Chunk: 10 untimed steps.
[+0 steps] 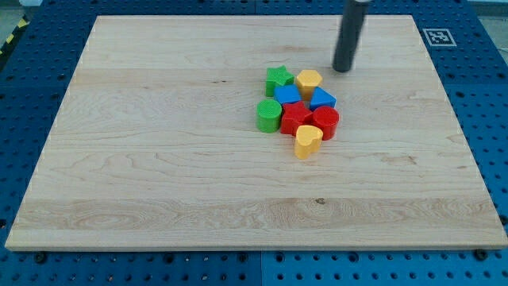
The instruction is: Separate the red blocks from the group of blocks
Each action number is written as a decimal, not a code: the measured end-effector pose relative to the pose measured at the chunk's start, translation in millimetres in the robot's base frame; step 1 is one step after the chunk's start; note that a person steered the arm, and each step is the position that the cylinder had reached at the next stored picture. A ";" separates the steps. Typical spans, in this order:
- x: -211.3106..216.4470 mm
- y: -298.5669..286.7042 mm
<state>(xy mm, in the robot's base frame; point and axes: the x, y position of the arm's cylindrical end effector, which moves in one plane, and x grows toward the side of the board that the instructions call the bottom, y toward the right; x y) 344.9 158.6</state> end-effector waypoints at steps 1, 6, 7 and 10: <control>50.7 11.7; 173.0 -22.4; 164.4 -24.9; 139.4 -45.3</control>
<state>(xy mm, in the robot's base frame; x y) 484.3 113.3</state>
